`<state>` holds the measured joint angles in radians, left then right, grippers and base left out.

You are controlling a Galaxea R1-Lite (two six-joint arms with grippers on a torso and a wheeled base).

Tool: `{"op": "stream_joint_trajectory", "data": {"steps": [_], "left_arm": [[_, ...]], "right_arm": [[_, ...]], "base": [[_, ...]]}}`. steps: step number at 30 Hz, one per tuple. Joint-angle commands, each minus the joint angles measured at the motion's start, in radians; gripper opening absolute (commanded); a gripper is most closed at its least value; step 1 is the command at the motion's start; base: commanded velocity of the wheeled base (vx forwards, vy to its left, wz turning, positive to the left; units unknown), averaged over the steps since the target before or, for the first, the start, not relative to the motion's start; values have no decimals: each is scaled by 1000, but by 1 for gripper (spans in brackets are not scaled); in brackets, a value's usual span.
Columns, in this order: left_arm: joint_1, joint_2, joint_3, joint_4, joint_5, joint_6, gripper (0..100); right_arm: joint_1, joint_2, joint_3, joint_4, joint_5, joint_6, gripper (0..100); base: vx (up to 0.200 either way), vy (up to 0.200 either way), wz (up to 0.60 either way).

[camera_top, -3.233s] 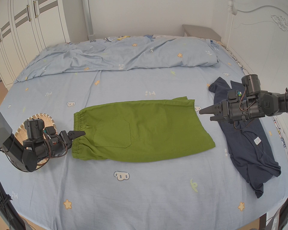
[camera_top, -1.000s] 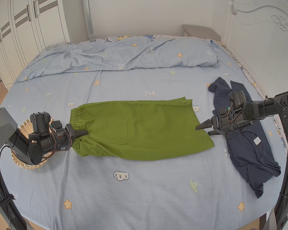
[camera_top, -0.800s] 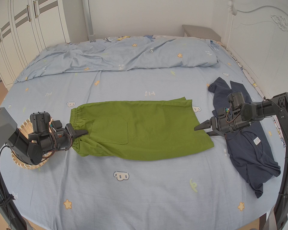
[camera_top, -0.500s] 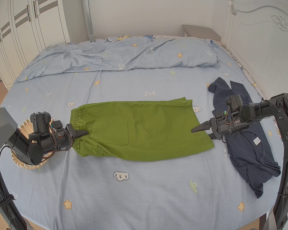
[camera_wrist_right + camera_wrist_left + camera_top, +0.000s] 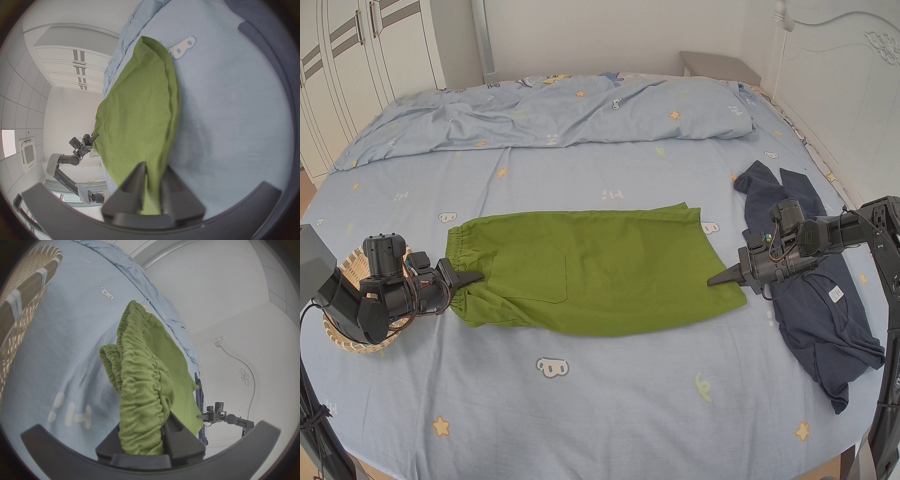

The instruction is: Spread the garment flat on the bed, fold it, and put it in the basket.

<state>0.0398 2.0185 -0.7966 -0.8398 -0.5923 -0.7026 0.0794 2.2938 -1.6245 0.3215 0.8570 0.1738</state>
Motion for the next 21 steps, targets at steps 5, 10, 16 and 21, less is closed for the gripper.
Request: {"op": "stream_joint_trajectory", "data": {"steps": [5,10,16,21], "left_arm": [[5,3,-4,1,0,0,0],[9,-4,-16,85,-29,8,0],[38,-92,-72,314,-67,77,0],[75,-152,-49,479,-115,216,0]], "right_arm": [[-13,4,-14,-2,2,0,0],[-13,-28,17,21,0,-5,0],[-9,-178,100,91,5,-25,0],[-7,-312,271,110,-3,-68,0]], "base": [[0,0,0],[0,0,0],[0,0,0],[0,0,0]]}}
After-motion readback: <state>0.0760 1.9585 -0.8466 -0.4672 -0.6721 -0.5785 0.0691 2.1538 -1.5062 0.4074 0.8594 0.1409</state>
